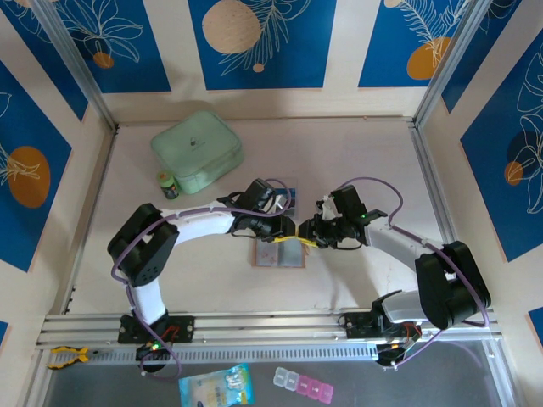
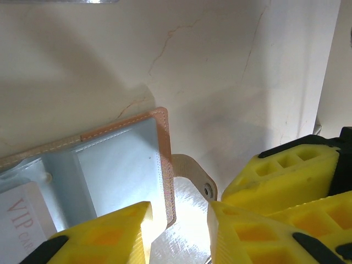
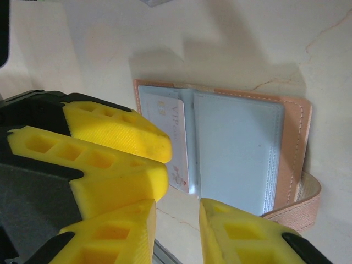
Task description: Take the credit cards out of the card holder
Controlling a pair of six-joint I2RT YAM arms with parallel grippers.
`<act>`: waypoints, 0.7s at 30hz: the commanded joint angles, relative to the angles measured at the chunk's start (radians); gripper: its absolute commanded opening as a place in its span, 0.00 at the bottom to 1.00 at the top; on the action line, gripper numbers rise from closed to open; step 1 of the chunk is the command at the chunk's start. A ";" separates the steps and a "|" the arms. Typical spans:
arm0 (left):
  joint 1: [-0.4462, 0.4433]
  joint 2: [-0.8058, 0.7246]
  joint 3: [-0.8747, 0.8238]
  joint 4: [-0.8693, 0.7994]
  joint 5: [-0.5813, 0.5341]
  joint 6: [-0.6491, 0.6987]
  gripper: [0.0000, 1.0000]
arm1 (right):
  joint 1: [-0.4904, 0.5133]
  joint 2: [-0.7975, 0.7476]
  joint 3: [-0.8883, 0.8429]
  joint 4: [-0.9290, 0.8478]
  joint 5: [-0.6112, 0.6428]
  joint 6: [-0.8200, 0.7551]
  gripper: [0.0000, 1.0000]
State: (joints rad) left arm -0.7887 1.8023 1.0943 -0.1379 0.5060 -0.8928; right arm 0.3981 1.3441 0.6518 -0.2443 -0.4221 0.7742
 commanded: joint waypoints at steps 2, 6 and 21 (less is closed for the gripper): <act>-0.001 -0.013 0.003 -0.014 0.009 0.013 0.32 | 0.014 -0.013 -0.011 -0.006 -0.012 0.006 0.28; 0.025 -0.047 -0.054 0.001 0.006 0.018 0.28 | 0.040 0.011 0.007 -0.001 -0.006 0.018 0.27; 0.157 -0.184 -0.262 -0.019 -0.018 0.091 0.14 | 0.182 0.153 0.123 0.002 0.049 0.061 0.26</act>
State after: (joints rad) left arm -0.6518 1.6451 0.8574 -0.1383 0.4965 -0.8413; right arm 0.5602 1.4689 0.7387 -0.2394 -0.3817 0.8181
